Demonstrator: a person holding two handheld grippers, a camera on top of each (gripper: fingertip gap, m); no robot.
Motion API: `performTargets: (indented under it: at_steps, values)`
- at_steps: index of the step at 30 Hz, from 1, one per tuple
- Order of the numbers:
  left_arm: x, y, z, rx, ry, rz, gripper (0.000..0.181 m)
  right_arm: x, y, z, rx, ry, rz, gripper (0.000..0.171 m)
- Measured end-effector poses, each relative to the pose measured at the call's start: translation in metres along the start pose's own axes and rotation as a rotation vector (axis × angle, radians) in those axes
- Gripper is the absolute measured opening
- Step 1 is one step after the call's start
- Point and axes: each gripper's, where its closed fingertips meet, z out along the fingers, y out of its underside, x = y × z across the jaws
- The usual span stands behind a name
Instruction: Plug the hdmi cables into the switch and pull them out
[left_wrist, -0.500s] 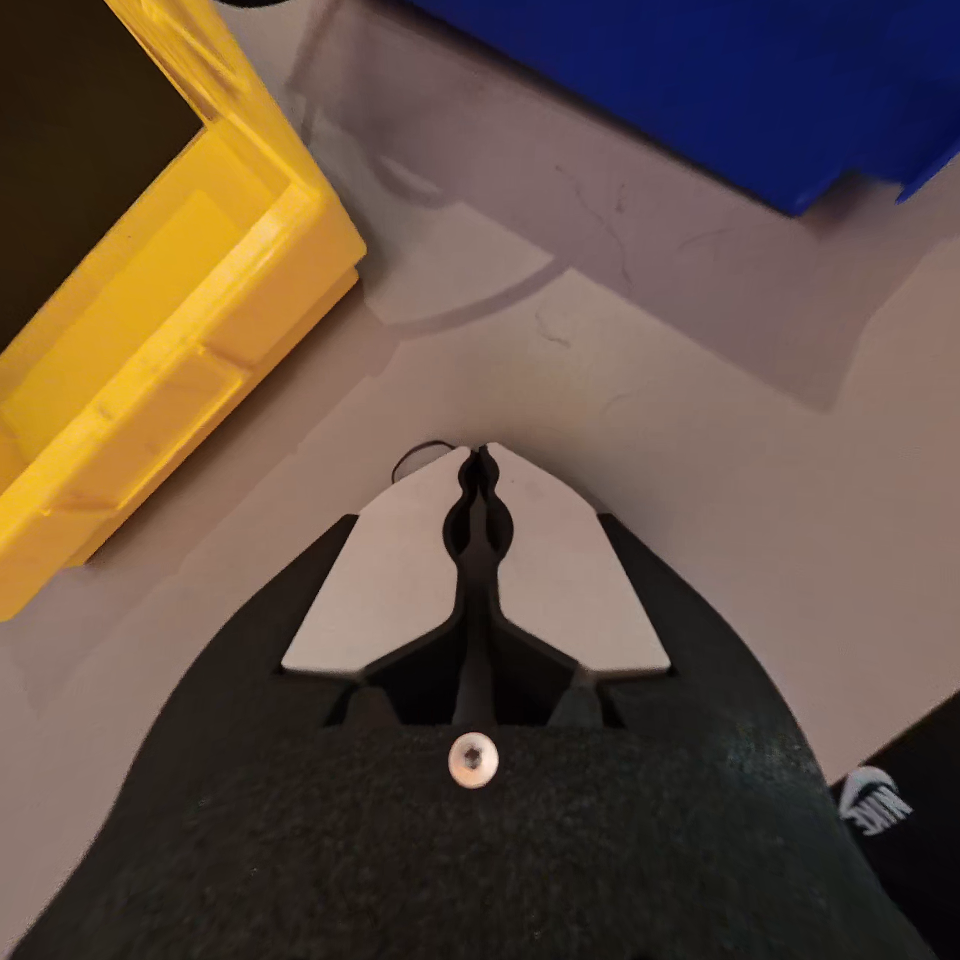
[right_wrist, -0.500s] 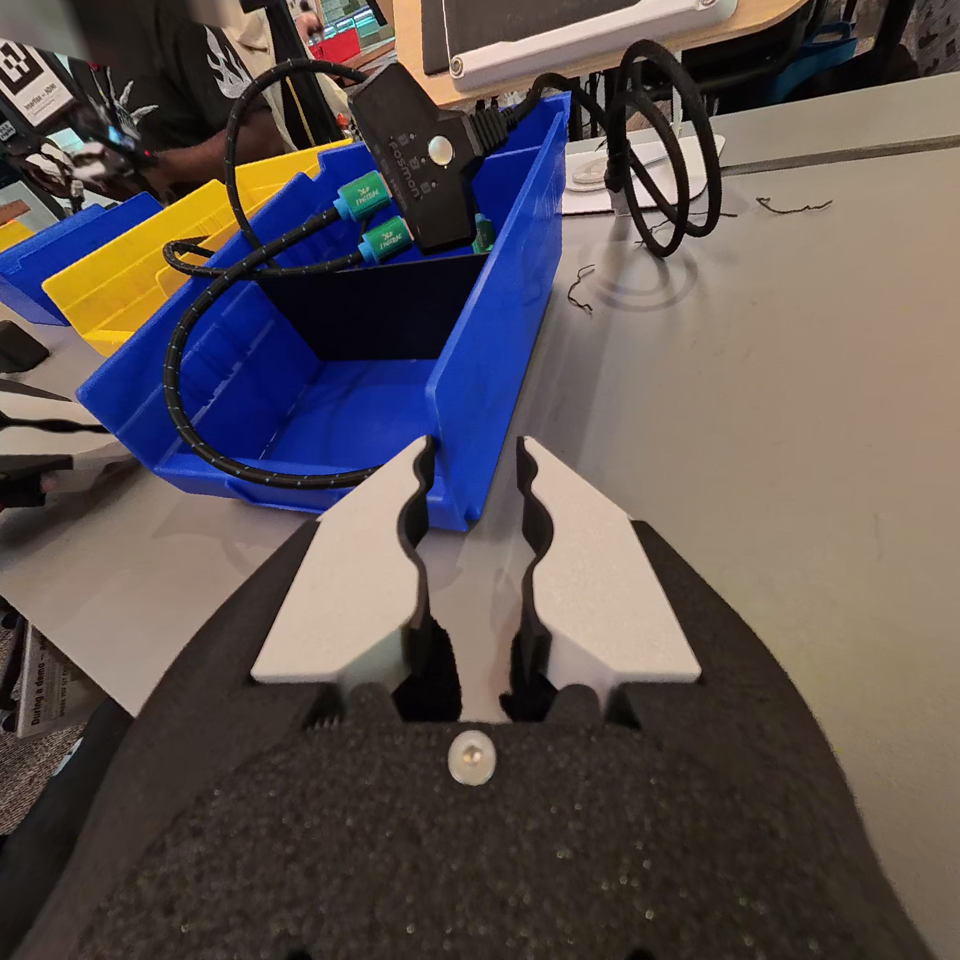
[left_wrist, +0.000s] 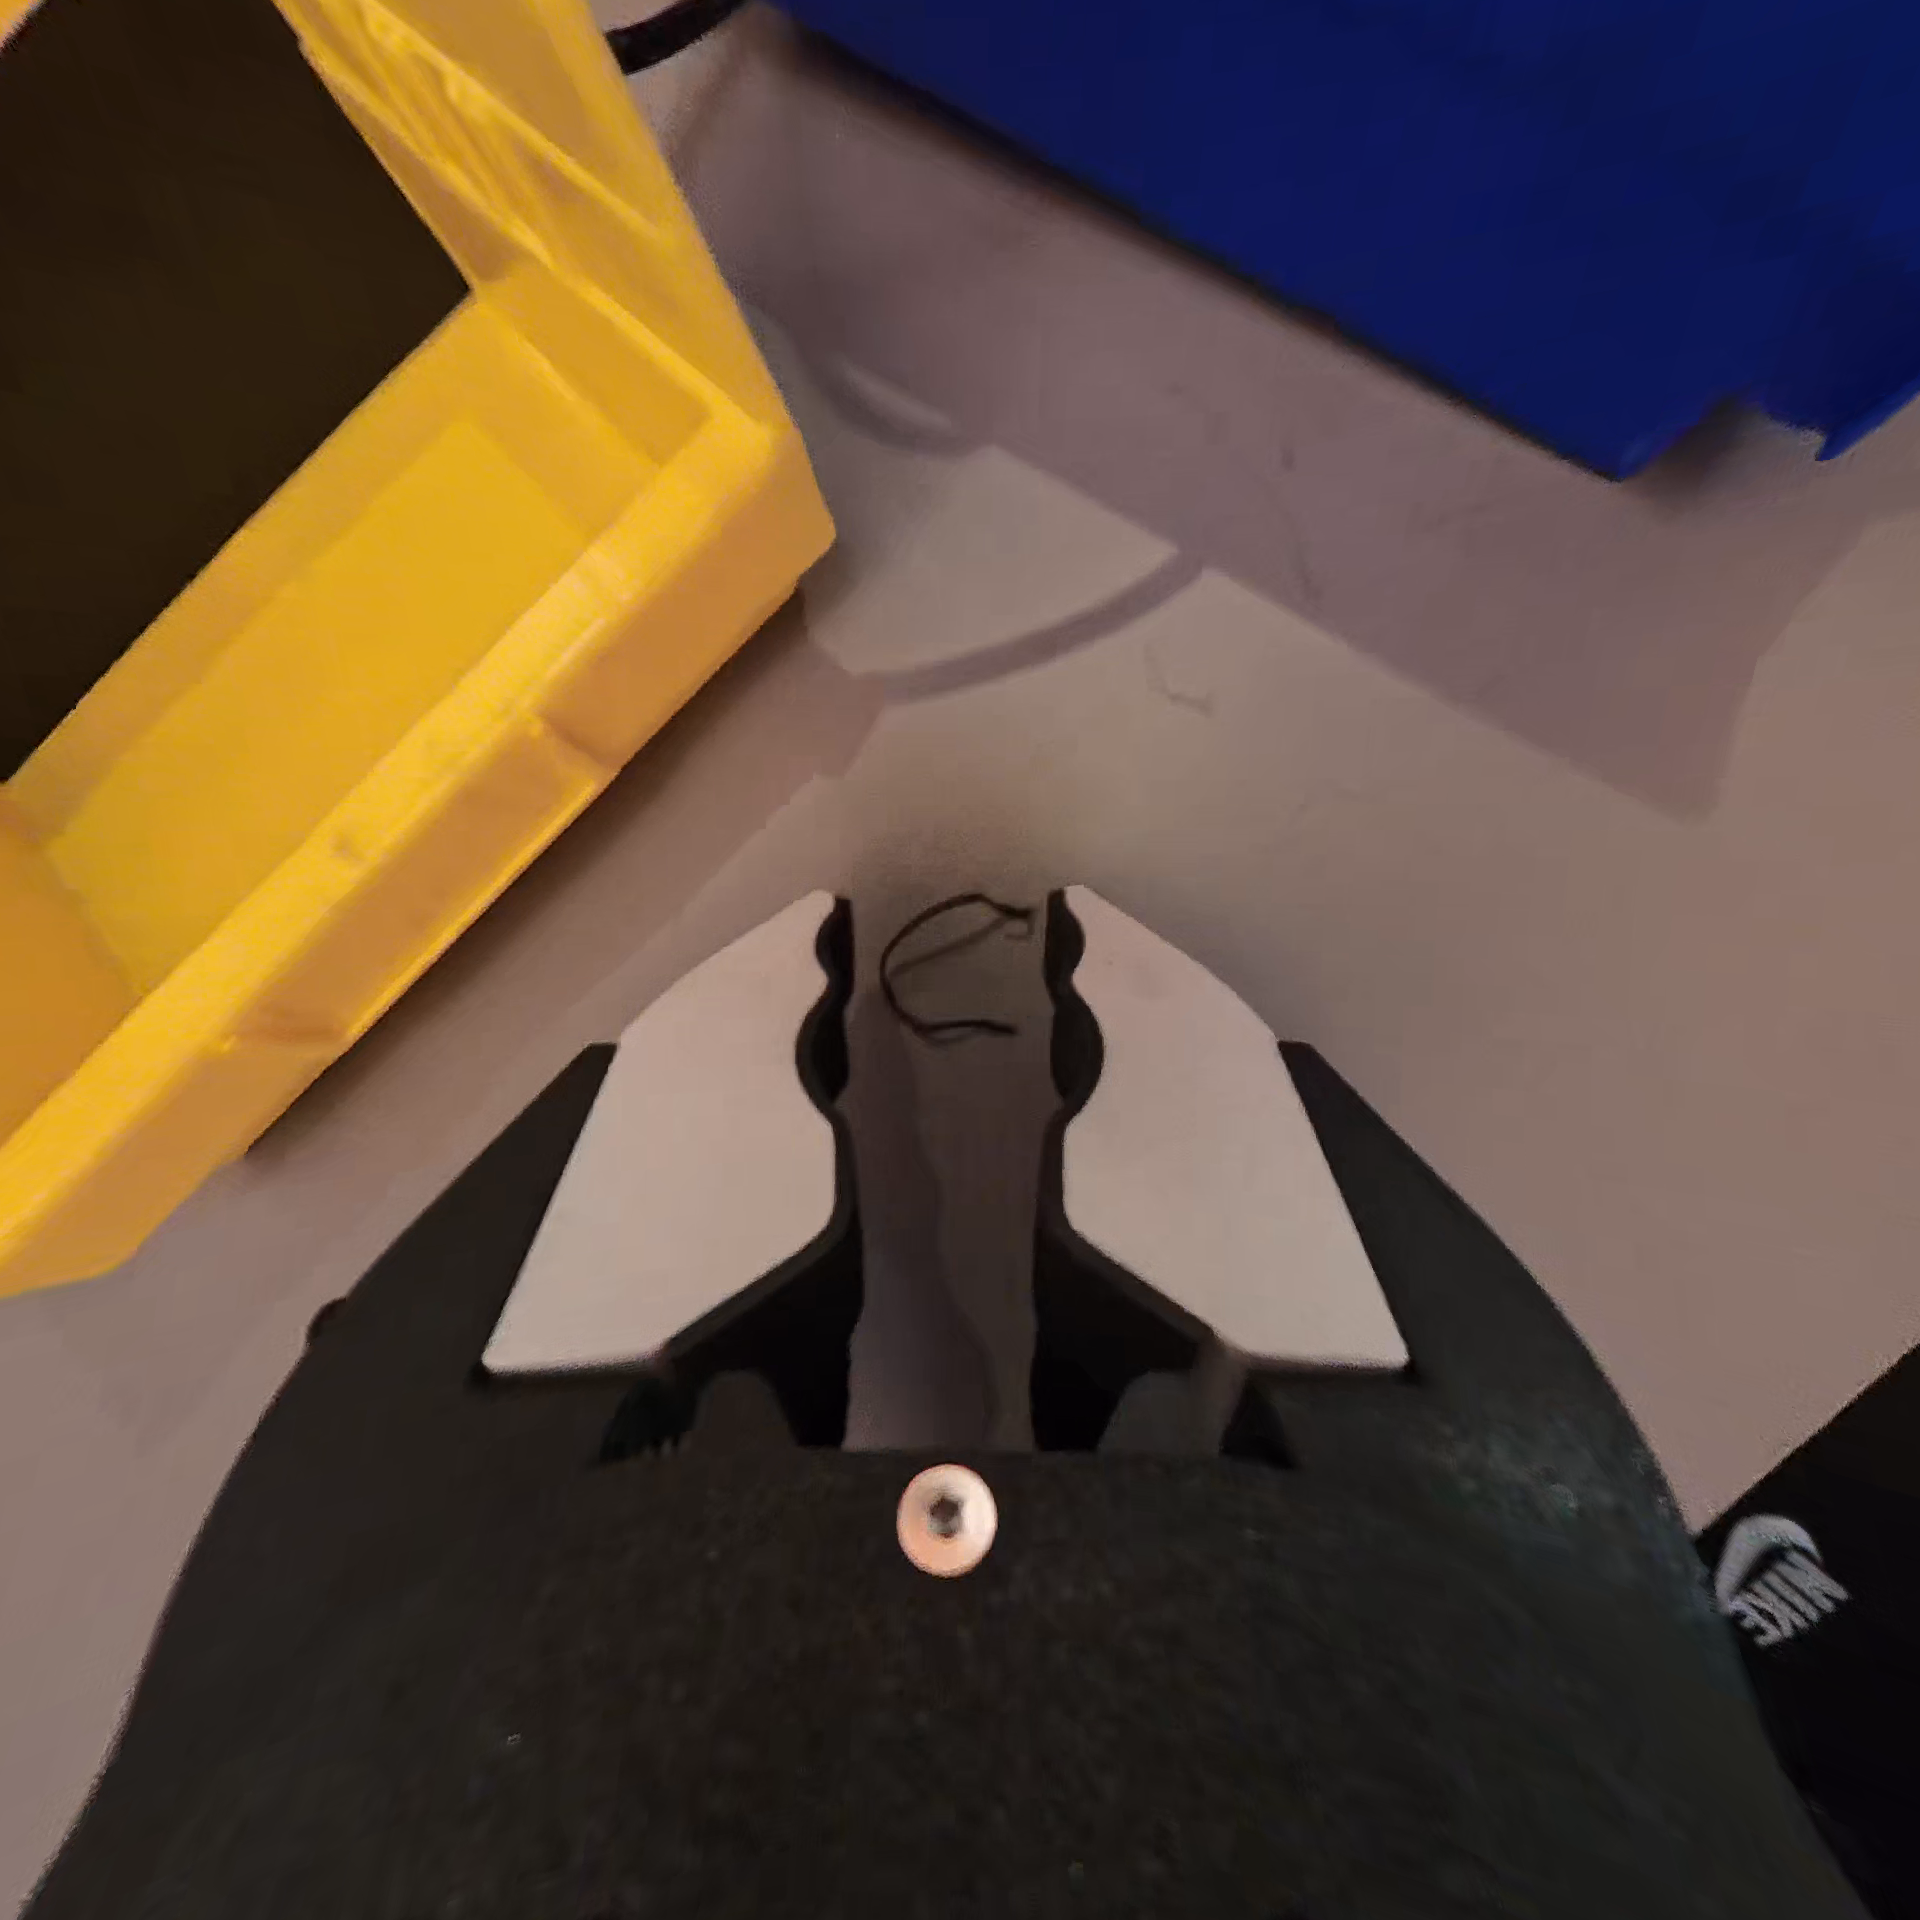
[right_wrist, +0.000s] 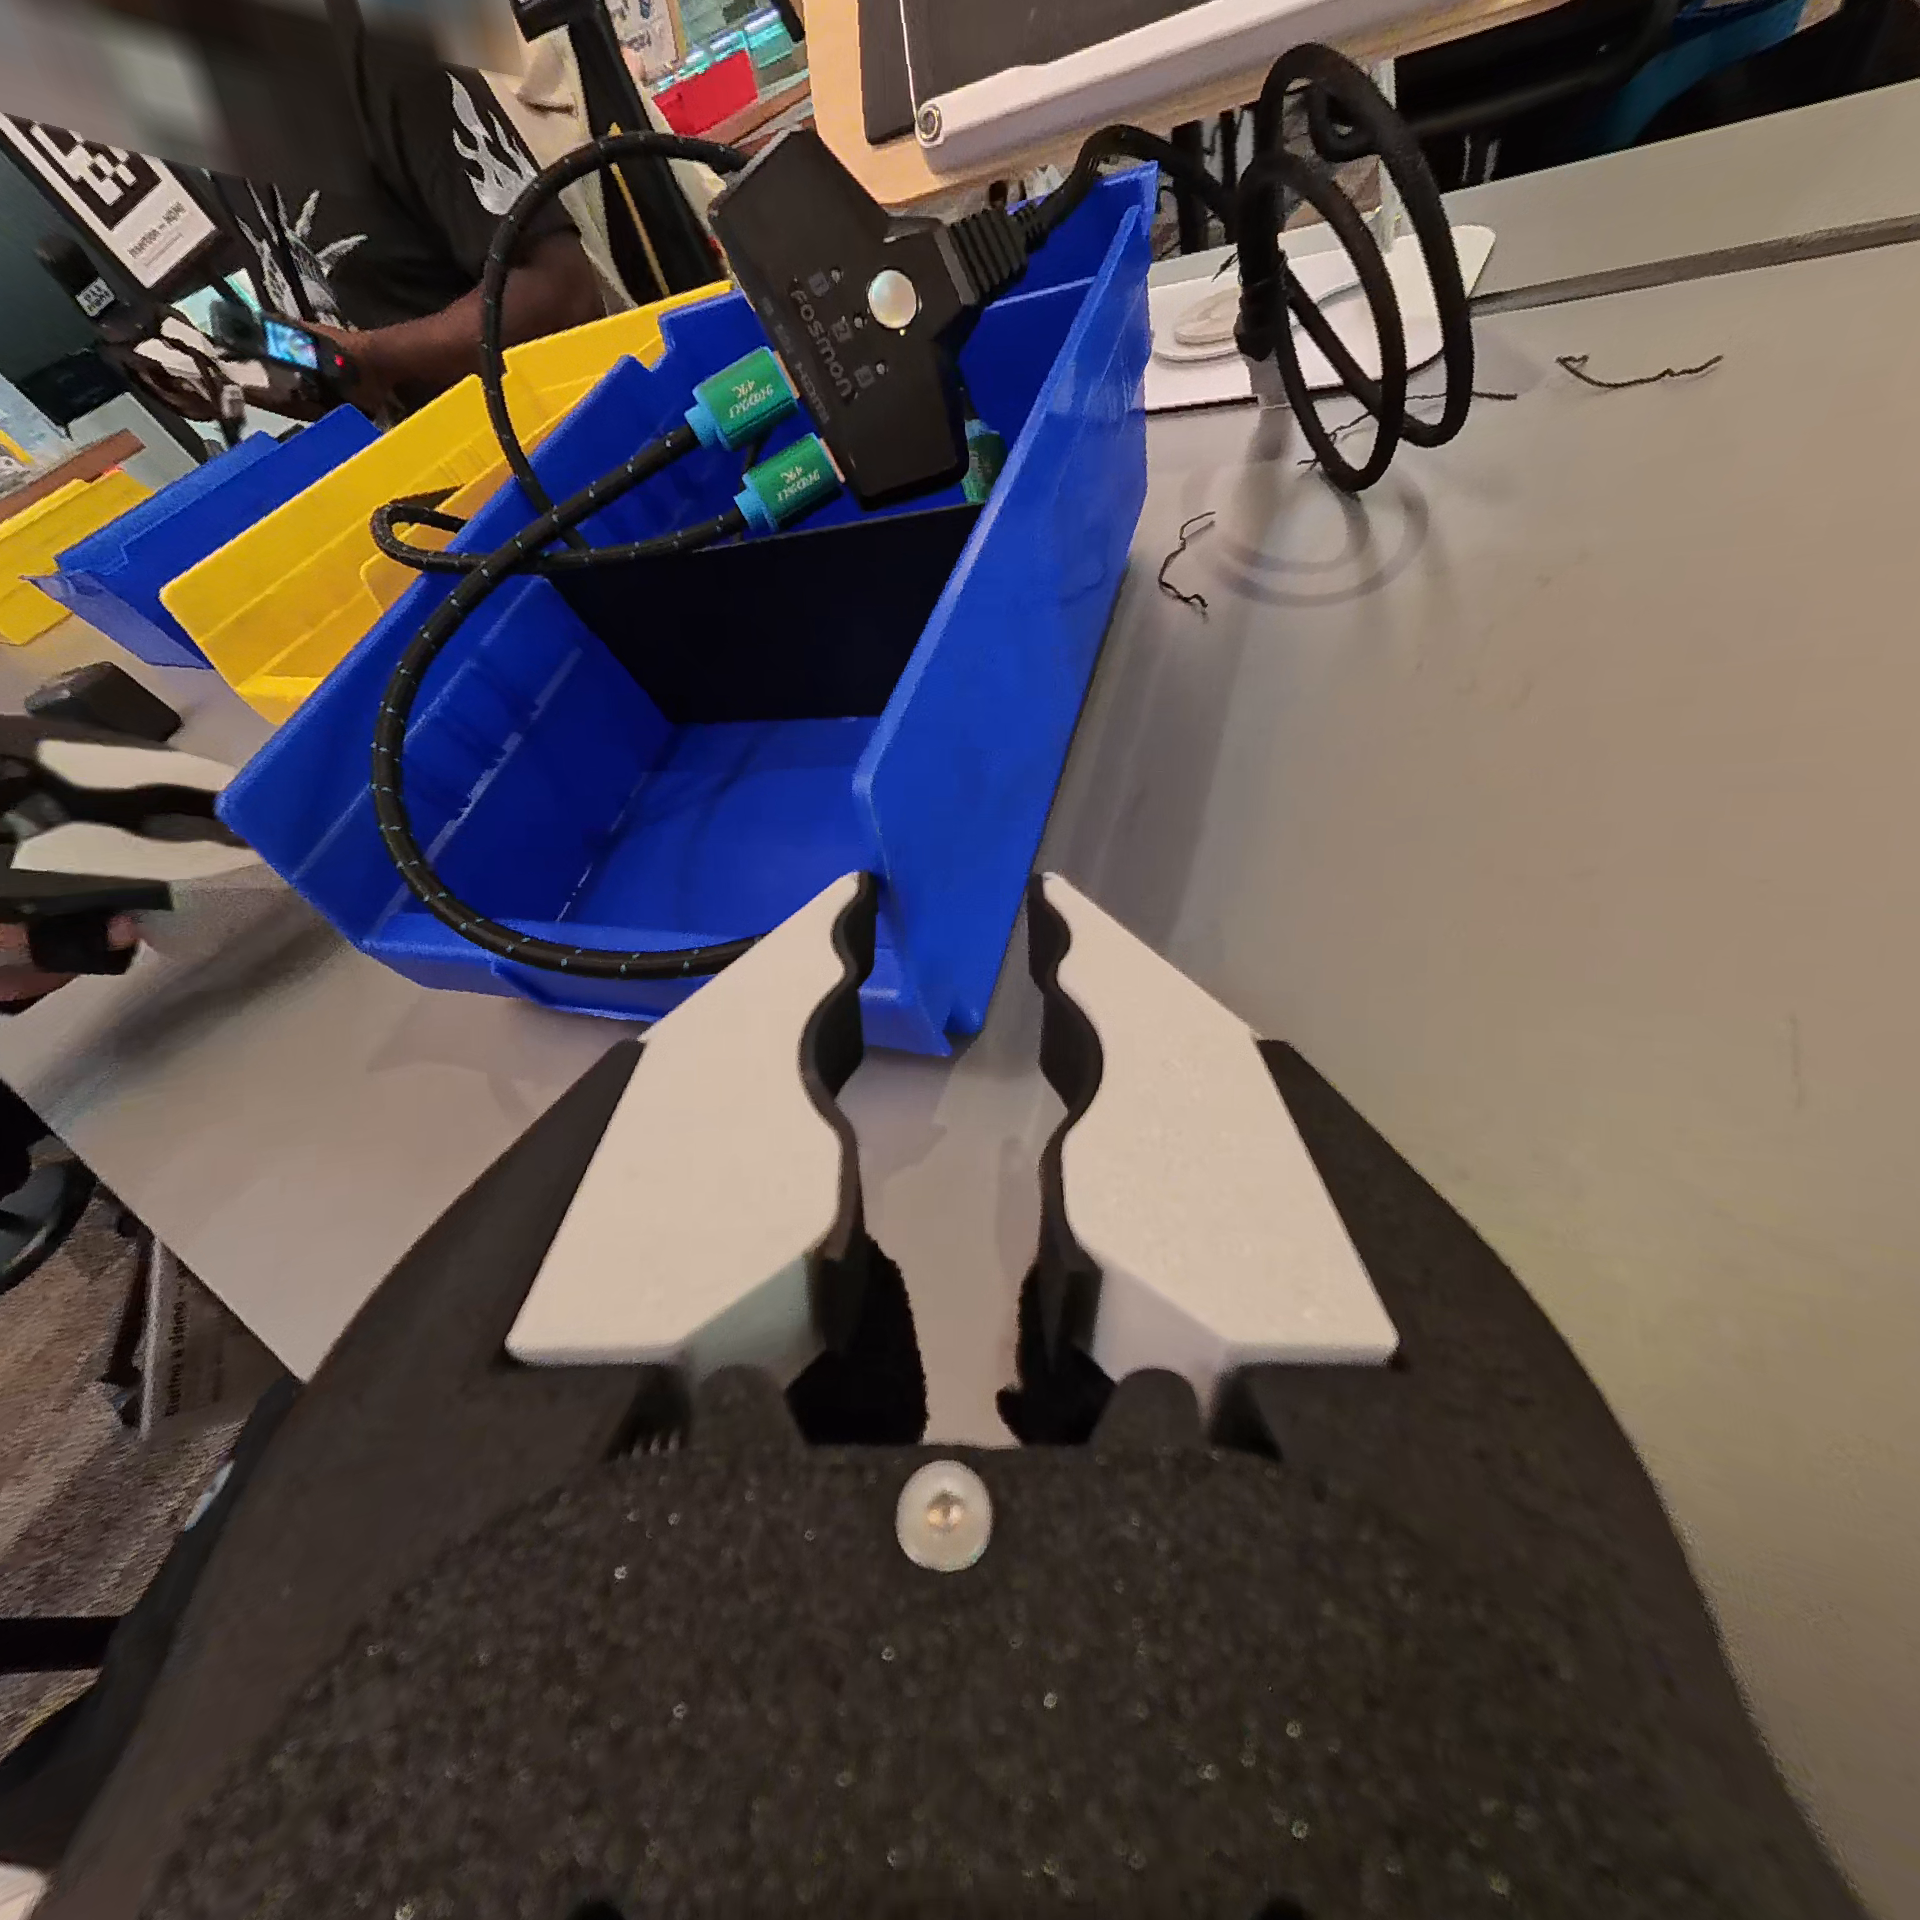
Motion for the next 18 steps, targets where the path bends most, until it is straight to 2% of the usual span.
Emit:
performTargets:
  at_steps: [3,4,7,11,14,16,18]
  values:
    - [-0.003,0.008,0.012,-0.095,0.033,0.082,0.032,0.000,0.001,0.001,-0.010,-0.025,0.029,0.028]
    - [-0.002,0.010,0.015,-0.114,0.065,0.097,0.014,0.000,0.001,0.001,-0.014,-0.034,0.037,0.028]
    - [-0.004,0.013,0.015,-0.156,0.118,0.075,0.009,0.000,0.001,0.001,-0.027,-0.062,0.061,0.029]
    - [-0.002,-0.016,-0.005,-0.035,0.149,0.037,0.002,0.000,0.002,0.001,-0.035,-0.087,0.089,0.029]
    - [-0.013,-0.065,-0.029,0.103,0.111,0.049,0.000,0.001,0.000,0.000,-0.034,-0.098,0.099,0.029]
    - [-0.034,-0.119,-0.048,0.223,0.055,0.069,0.000,0.001,-0.003,-0.001,-0.028,-0.112,0.095,0.028]
    - [-0.061,-0.174,-0.052,0.244,0.004,0.110,0.000,0.003,-0.005,-0.002,-0.027,-0.122,0.084,0.029]
